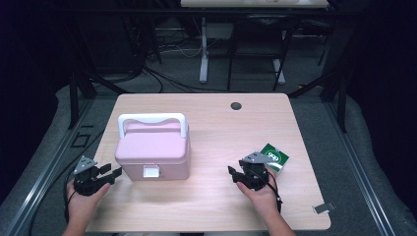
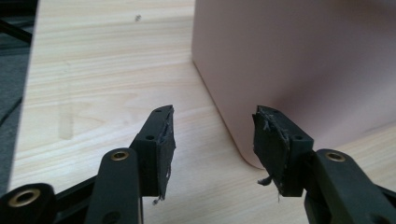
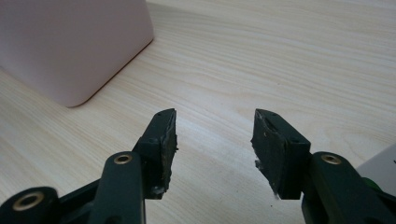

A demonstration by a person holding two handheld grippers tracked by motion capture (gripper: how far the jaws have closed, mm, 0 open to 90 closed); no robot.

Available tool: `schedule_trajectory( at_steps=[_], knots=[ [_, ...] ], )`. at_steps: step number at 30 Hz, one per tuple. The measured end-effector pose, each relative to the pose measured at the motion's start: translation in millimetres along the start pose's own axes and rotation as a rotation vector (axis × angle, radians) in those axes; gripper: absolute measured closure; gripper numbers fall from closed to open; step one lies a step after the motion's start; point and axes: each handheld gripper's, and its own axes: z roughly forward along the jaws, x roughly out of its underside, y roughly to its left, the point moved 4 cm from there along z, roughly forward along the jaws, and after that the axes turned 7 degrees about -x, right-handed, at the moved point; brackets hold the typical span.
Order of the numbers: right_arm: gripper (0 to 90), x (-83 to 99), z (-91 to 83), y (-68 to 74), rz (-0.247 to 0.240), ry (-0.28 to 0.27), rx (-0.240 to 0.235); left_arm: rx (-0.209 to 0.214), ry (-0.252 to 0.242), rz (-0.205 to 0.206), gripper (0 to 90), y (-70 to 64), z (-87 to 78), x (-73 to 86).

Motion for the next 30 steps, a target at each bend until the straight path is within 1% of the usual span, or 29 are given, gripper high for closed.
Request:
schedule_trajectory(
  at_steps=[2,3,4,7,9,10,13,14,15,16,20,25,30],
  knots=[
    [49.8,0.6,1.0,-0.4,-0.004,0.0,-0.002,0.005,0.006,0.003,48.4,-0.7,0.8,0.1],
    [49.8,1.2,2.1,-0.9,0.001,0.009,0.003,0.006,0.008,0.004,48.4,-0.8,1.3,0.2],
    [50.1,1.8,3.9,-1.7,0.009,0.011,-0.015,0.006,0.012,0.004,49.0,-1.0,1.6,0.5],
    [50.6,1.6,5.1,-4.2,0.022,0.014,0.001,0.009,0.016,0.0,49.4,-0.4,0.8,1.4],
    [50.8,1.4,5.4,-4.6,0.027,0.012,-0.002,0.009,0.018,0.001,49.4,0.0,0.2,1.6],
    [50.8,1.1,6.5,-5.2,0.043,0.009,-0.014,0.011,0.018,0.0,49.4,0.7,-0.7,1.7],
    [51.1,0.9,7.0,-4.9,0.048,0.008,-0.023,0.012,0.012,-0.005,49.4,1.1,-2.3,1.6],
    [51.1,0.9,7.0,-4.9,0.048,0.008,-0.023,0.012,0.012,-0.005,49.4,1.1,-2.3,1.6],
    [51.1,-0.1,5.8,-3.8,0.041,-0.004,-0.018,0.013,0.011,-0.005,49.4,1.1,-3.1,1.5],
    [51.1,-0.5,5.4,-2.9,0.038,-0.009,-0.017,0.018,0.01,-0.012,49.4,1.0,-4.1,1.3],
    [51.1,-1.2,5.1,-1.5,0.028,-0.012,-0.011,0.027,0.008,-0.015,49.4,0.4,-5.0,0.4],
    [51.3,-3.0,9.2,-1.0,0.014,-0.013,-0.007,0.023,0.016,-0.008,49.5,0.7,-3.8,-0.2],
    [51.4,-3.1,10.6,1.1,0.005,-0.011,-0.015,0.014,0.014,-0.003,50.7,1.0,-5.3,-1.6]
  ],
)
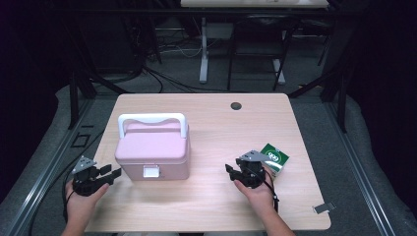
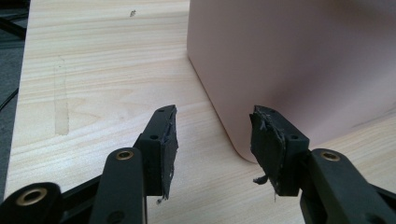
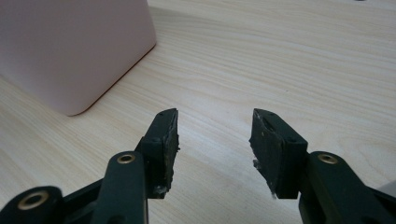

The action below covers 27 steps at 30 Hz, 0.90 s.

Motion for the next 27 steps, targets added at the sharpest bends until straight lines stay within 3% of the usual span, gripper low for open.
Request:
schedule_trajectory(
  at_steps=[6,8,14,18,19,24,27],
  knots=[
    [51.5,-1.9,-0.2,3.4,-0.003,-0.011,0.001,-0.016,-0.001,0.02,51.4,-2.8,-0.4,-3.6],
    [51.5,-5.3,-0.6,4.2,-0.013,-0.025,0.018,-0.019,0.001,0.001,52.4,-2.0,-0.9,-5.4],
    [56.1,-10.5,1.0,4.6,-0.015,-0.018,-0.001,-0.007,-0.013,-0.062,53.3,1.1,-2.7,-14.3],
    [57.9,-20.3,-1.4,7.5,0.02,-0.024,-0.026,-0.014,-0.024,-0.1,56.8,4.7,-6.7,-23.9],
    [58.4,-27.4,-1.8,10.2,0.011,-0.033,-0.045,-0.019,-0.024,-0.094,60.4,6.4,-8.8,-29.6],
    [58.4,-34.0,2.0,14.2,-0.023,-0.027,-0.018,-0.023,-0.031,-0.058,63.3,8.6,-8.6,-42.3],
    [59.6,-39.6,7.5,16.1,-0.025,-0.028,-0.019,-0.018,-0.032,-0.06,66.5,10.3,-5.1,-49.0]
  ],
)
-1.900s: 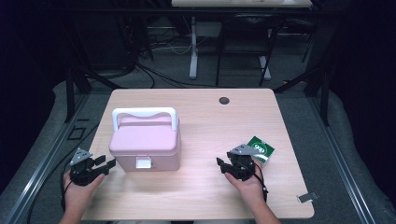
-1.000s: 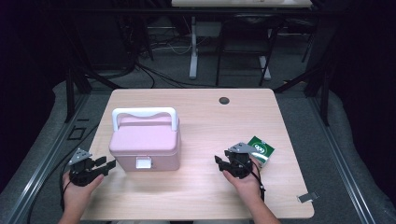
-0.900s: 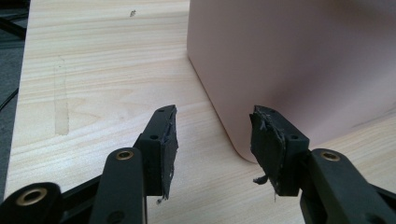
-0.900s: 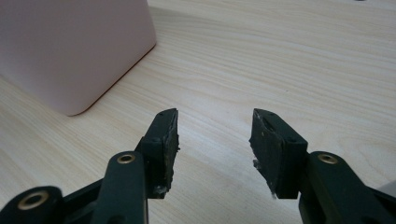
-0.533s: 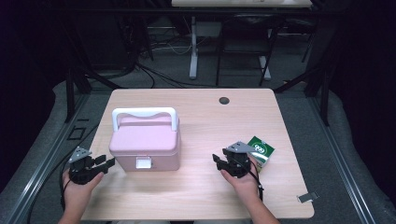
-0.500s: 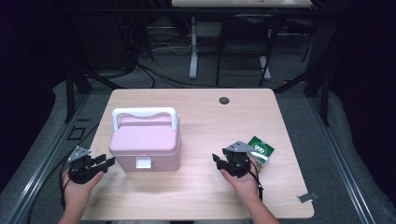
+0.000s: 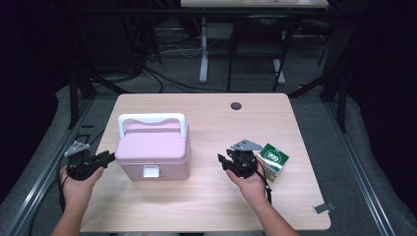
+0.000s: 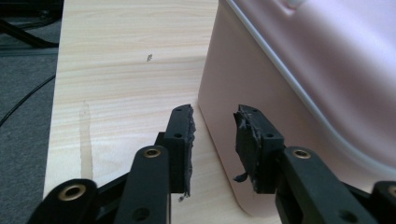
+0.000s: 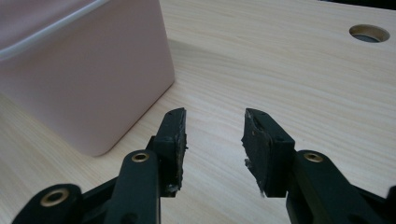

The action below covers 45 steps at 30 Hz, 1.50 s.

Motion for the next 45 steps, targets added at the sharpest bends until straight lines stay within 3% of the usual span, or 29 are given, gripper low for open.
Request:
schedule_trajectory(
  at_steps=[8,13,16,28,37,45],
  knots=[
    [68.5,-11.1,17.0,2.0,0.014,0.01,-0.03,0.037,-0.022,-0.014,72.0,1.3,8.8,-8.2],
    [72.1,-17.0,27.9,10.1,0.001,-0.003,-0.072,0.052,-0.014,0.037,74.1,-6.1,11.0,-6.1],
    [72.2,-18.6,33.7,15.8,-0.017,-0.001,-0.072,0.07,-0.022,0.046,74.1,-9.4,10.2,-6.3],
    [72.8,-21.1,53.0,31.5,-0.028,0.004,-0.108,0.068,-0.016,0.062,75.5,-11.1,11.4,-2.1],
    [72.9,-19.9,65.3,39.6,-0.024,0.014,-0.128,0.089,-0.019,0.081,72.3,-17.6,14.2,-0.3],
    [74.9,-19.0,68.6,41.8,-0.02,0.012,-0.115,0.084,-0.006,0.078,72.1,-22.5,16.2,0.3]
  ],
)
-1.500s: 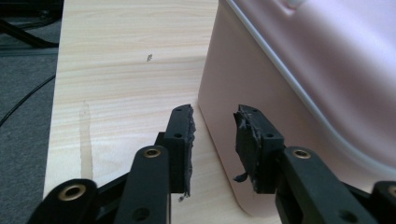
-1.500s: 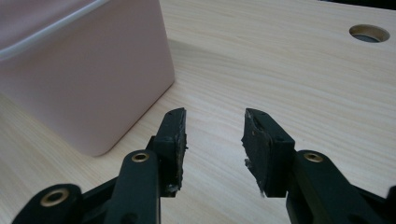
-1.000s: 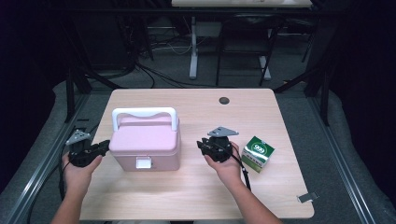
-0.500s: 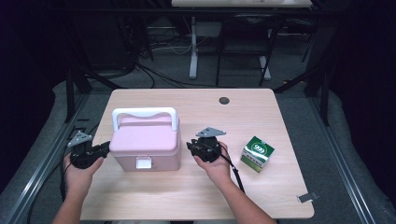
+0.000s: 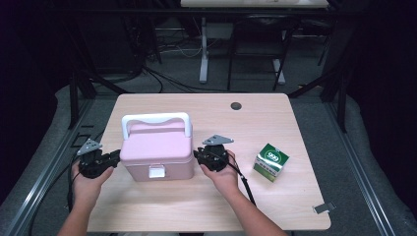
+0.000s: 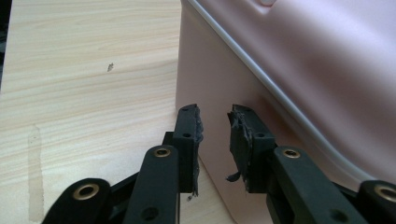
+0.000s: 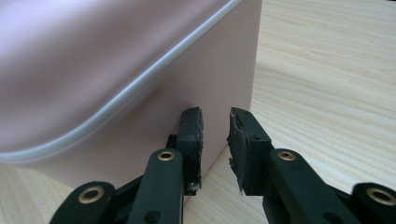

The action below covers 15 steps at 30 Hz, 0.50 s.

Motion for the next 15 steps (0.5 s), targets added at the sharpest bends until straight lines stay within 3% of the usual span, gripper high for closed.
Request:
schedule_trajectory(
  at_steps=[15],
  knots=[
    [84.0,1.3,-2.5,8.9,-0.001,0.011,0.012,-0.015,0.001,-0.021,86.6,-9.1,-1.1,0.5]
  ],
)
